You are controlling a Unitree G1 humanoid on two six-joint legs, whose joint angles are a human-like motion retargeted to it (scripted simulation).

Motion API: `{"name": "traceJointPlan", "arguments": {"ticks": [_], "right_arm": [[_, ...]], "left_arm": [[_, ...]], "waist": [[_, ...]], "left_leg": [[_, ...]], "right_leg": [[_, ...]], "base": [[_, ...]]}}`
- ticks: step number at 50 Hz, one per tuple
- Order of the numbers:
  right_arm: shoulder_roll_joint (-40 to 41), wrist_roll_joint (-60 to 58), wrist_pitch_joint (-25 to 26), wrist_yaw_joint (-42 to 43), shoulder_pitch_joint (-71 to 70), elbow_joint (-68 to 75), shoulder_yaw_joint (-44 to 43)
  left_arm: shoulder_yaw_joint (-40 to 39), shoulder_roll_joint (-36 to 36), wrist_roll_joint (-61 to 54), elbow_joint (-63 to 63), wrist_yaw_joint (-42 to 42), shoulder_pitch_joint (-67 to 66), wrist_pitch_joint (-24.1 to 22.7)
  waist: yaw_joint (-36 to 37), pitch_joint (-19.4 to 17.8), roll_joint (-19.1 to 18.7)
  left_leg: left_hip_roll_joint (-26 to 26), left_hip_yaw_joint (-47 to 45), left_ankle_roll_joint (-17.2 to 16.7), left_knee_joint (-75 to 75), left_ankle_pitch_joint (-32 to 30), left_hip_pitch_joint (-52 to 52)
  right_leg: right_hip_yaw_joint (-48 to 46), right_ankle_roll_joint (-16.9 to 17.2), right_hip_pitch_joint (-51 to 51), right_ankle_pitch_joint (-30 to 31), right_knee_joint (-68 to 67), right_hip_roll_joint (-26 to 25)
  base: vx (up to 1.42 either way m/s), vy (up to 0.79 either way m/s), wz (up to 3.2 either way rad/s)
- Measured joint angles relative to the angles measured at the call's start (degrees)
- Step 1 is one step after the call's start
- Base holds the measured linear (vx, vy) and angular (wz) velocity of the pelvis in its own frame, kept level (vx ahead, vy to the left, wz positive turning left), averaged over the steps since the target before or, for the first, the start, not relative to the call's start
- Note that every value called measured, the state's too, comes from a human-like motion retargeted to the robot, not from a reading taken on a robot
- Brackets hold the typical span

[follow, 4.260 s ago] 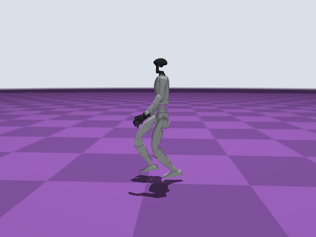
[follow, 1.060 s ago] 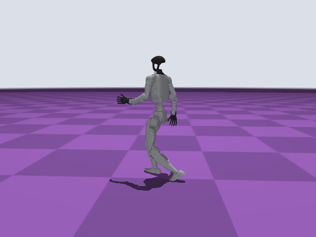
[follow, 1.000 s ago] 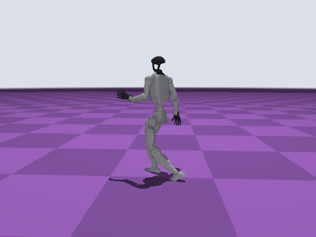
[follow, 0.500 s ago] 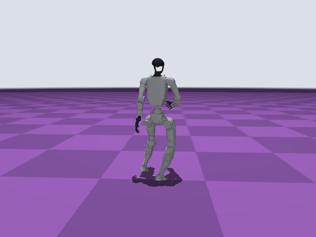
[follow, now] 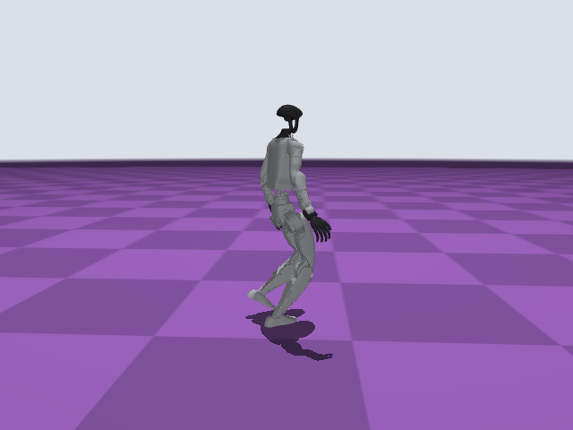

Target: Dance

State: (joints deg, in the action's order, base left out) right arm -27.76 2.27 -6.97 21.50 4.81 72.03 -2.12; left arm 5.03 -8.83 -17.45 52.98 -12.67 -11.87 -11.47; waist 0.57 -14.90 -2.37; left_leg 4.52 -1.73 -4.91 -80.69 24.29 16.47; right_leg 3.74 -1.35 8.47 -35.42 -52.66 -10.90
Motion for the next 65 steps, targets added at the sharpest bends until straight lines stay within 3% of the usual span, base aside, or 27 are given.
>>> {"name": "traceJointPlan", "arguments": {"ticks": [7,11,13,15,18,20,22,25,29,35,40,47,55,65], "right_arm": [[13.0,0.2,-2.3,-3.3,-8.2,-8.8,16.6],[14.7,-1.4,-4.2,-6.3,-13.6,-20.8,27.2],[14.2,-2.1,-5.8,-6.7,-15.8,-26.9,30.2],[11.6,-1.8,-6.4,-7.0,-16.8,-36.3,32.3],[8.5,-2.1,-7.7,-5.9,-16.1,-45.4,32.3],[6.1,-2.6,-7.7,-5.0,-14.2,-50.0,31.3],[4.2,-3.5,-7.1,-4.0,-11.8,-51.2,29.7],[2.1,-4.9,-5.7,-2.7,-7.3,-48.4,26.7],[0.7,-7.2,-3.3,-2.7,-0.7,-39.0,21.9],[-0.6,-9.6,-0.2,-5.1,7.0,-26.5,14.7],[0.7,-8.8,1.4,-4.6,7.0,-19.1,11.8],[3.9,-2.3,0.7,-1.5,-2.2,-24.0,14.2],[4.4,5.1,-2.4,-1.6,-12.4,-48.0,21.5],[2.7,9.5,-4.7,-2.3,-15.0,-67.9,23.3]], "left_arm": [[4.5,2.5,1.7,10.8,2.3,2.0,2.0],[7.6,1.7,4.1,13.3,4.4,1.2,2.8],[8.5,0.9,4.4,13.2,4.7,-0.2,2.8],[7.8,-0.7,3.6,11.3,4.9,-2.0,2.8],[5.9,-2.3,1.7,7.9,3.4,-4.6,2.3],[4.5,-3.2,0.3,4.4,1.4,-6.1,1.8],[3.3,-3.8,-0.4,0.5,-1.3,-7.0,1.1],[1.8,-4.2,-0.9,-5.6,-5.5,-7.9,0.3],[0.0,-4.9,-1.5,-12.9,-7.3,-8.3,-1.0],[-2.9,-7.2,-0.8,-21.0,-6.9,-7.4,-2.5],[-4.9,-7.3,-0.6,-22.4,-7.5,-5.3,-2.3],[-2.8,-6.6,-2.4,-21.4,-3.1,-1.6,-0.5],[2.6,-6.9,-1.7,-17.6,1.7,-0.4,2.8],[6.8,-5.9,-1.0,-8.5,3.3,-2.0,5.1]], "waist": [[1.7,2.1,4.2],[0.6,5.3,8.6],[0.6,6.2,9.7],[0.4,7.3,11.3],[-0.2,7.8,12.9],[-1.1,7.6,13.9],[-2.2,6.8,13.8],[-4.4,5.2,12.3],[-7.5,3.5,8.5],[-8.9,2.3,2.1],[-7.8,1.0,-0.7],[-5.6,-0.7,-3.4],[-1.6,1.1,-3.6],[-0.4,5.2,-3.4]], "left_leg": [[-1.7,-6.4,2.9,18.0,7.6,12.4],[-7.6,-10.4,1.4,36.9,2.4,14.8],[-8.8,-11.7,1.2,37.5,0.0,16.0],[-10.7,-13.0,1.8,38.4,-3.3,14.8],[-13.3,-14.3,3.7,32.9,-5.6,13.7],[-15.9,-14.8,5.4,31.8,-5.2,10.9],[-17.7,-14.4,6.0,32.2,-4.3,6.9],[-19.2,-12.0,5.6,33.8,-3.1,-0.1],[-18.9,-6.4,4.0,34.6,-1.4,-8.1],[-15.9,1.1,2.7,33.2,0.5,-16.2],[-14.2,4.5,1.4,24.6,1.3,-20.0],[-6.7,2.3,-2.4,6.4,-5.9,-16.0],[7.8,-6.0,0.8,-0.9,-1.2,-8.1],[20.7,-21.7,0.6,6.2,2.4,-8.2]], "right_leg": [[-2.1,3.0,-2.9,-4.6,0.5,10.0],[-4.1,5.7,-3.7,-5.4,-0.9,18.4],[-4.7,6.7,-4.3,-4.4,-4.3,21.3],[-4.9,8.1,-5.1,-0.9,-7.2,24.7],[-3.9,10.1,-3.2,10.1,-17.6,29.1],[-2.7,10.1,0.0,17.1,-25.4,32.0],[-2.1,8.0,3.8,17.3,-30.7,33.4],[-2.1,4.4,9.2,10.9,-32.2,31.8],[-0.7,3.2,14.8,6.0,-21.9,22.0],[7.4,5.8,17.8,11.1,-2.1,4.0],[6.9,4.1,14.7,12.1,-3.7,-1.1],[1.1,0.1,11.0,6.2,-7.3,-3.0],[-4.7,0.0,9.0,4.0,-2.4,-1.2],[-18.6,1.8,6.4,4.3,7.9,5.8]], "base": [[0.54,0.15,-0.1],[0.63,0.22,0.23],[0.63,0.23,-0.03],[0.69,0.24,-0.13],[0.67,0.24,-0.01],[0.69,0.24,0.06],[0.73,0.21,0.07],[0.76,0.16,0.14],[0.75,0.09,0.53],[0.63,0.03,0.73],[0.45,-0.03,0.55],[0.27,-0.04,0.54],[0.14,-0.05,0.61],[0.08,-0.06,1.25]]}}
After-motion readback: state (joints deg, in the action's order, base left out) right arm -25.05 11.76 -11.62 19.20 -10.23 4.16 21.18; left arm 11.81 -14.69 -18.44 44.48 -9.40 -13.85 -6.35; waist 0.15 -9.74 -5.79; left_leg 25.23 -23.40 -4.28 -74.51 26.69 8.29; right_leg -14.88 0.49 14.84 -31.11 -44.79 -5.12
